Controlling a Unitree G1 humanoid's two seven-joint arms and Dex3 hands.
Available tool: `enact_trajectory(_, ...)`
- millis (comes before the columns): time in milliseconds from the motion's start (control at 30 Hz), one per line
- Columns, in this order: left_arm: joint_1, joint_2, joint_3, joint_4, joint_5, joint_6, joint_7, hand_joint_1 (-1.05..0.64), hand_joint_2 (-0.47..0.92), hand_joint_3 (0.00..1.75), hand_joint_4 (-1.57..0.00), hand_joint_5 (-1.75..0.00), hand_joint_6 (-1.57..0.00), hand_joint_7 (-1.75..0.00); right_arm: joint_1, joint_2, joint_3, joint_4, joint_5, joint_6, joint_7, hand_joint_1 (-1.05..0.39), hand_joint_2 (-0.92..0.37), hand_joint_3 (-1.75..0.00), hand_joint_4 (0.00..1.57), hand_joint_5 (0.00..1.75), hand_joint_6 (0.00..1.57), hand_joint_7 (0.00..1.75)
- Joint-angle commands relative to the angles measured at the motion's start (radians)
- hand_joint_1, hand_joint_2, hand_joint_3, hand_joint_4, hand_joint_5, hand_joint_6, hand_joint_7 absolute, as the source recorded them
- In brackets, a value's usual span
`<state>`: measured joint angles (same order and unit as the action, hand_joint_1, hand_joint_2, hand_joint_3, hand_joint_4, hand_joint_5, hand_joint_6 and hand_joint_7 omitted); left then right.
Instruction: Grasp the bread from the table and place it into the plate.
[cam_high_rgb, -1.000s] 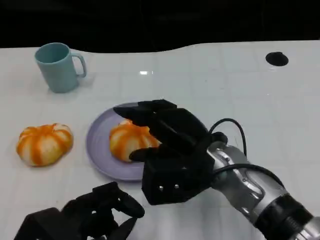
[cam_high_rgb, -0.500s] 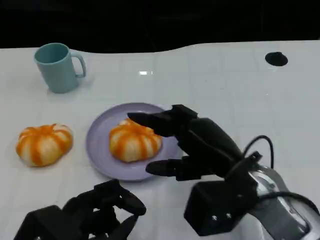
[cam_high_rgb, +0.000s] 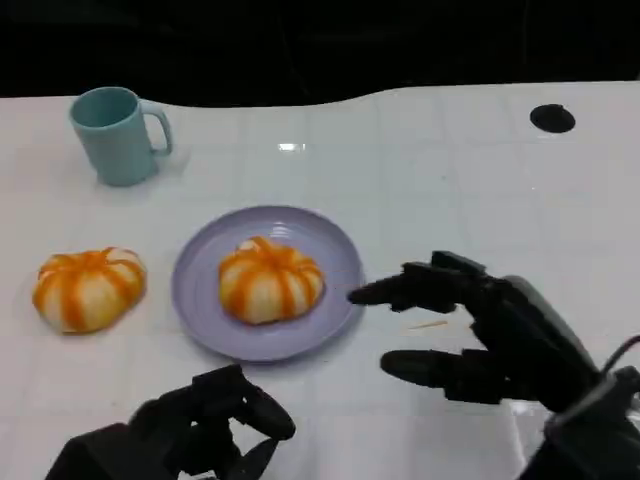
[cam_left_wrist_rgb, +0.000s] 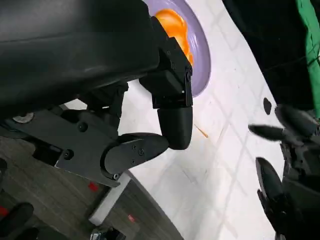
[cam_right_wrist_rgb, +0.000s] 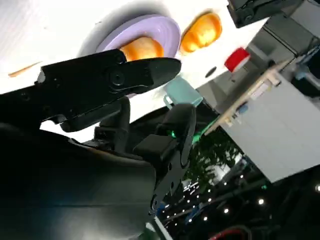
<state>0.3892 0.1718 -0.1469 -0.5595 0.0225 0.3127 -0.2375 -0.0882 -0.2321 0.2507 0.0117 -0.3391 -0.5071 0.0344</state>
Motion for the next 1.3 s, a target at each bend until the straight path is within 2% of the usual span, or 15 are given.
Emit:
enact_trajectory(33, -0.003, 0.013, 0.001, 0.005, 0.01, -0.012, 0.008, -0.25, 0.77, 0.73, -0.63, -1.75, -0.62, -1.31, 0.049, -0.028, -0.055, -0.02, 0.058, -0.046, 0.009, -0.24, -0.51, -0.89, 0.65, 1.38, 0.67, 1.01)
enact_trajectory(200, -0.008, 0.012, 0.004, 0.01, 0.002, -0.008, 0.006, -0.24, 0.77, 0.72, -0.63, -1.75, -0.62, -1.3, 0.102, -0.053, -0.1, -0.033, 0.079, -0.062, 0.026, -0.16, -0.39, -1.14, 0.69, 1.48, 0.73, 1.14)
enact_trajectory(333, -0.014, 0.017, 0.005, 0.016, 0.003, -0.01, 0.004, -0.25, 0.77, 0.72, -0.64, -1.75, -0.62, -1.29, 0.15, -0.067, -0.133, -0.058, 0.071, -0.056, 0.024, -0.1, -0.32, -1.3, 0.73, 1.66, 0.76, 1.22)
enact_trajectory(533, -0.016, 0.017, 0.008, 0.021, -0.002, -0.009, 0.005, -0.24, 0.77, 0.72, -0.64, -1.75, -0.62, -1.29, 0.215, -0.082, -0.176, -0.093, 0.088, -0.062, 0.039, -0.03, -0.33, -1.33, 0.8, 1.74, 0.81, 1.31)
enact_trajectory(700, -0.018, 0.021, 0.015, 0.023, -0.008, -0.012, 0.001, -0.27, 0.77, 0.71, -0.65, -1.75, -0.63, -1.29, 0.273, -0.084, -0.201, -0.147, 0.076, -0.021, 0.046, -0.01, -0.3, -1.38, 0.86, 1.75, 0.83, 1.33)
enact_trajectory(900, -0.022, 0.028, 0.022, 0.029, -0.007, -0.019, -0.003, -0.25, 0.77, 0.71, -0.64, -1.75, -0.63, -1.28, 0.302, -0.074, -0.206, -0.155, 0.047, 0.019, 0.031, 0.03, -0.19, -1.59, 0.91, 1.75, 0.86, 1.41)
enact_trajectory(1300, -0.026, 0.034, 0.04, 0.051, -0.015, -0.043, -0.005, -0.26, 0.78, 0.69, -0.64, -1.75, -0.64, -1.26, 0.306, -0.06, -0.197, -0.136, -0.026, 0.065, -0.004, 0.0, -0.15, -1.58, 0.94, 1.75, 0.84, 1.47)
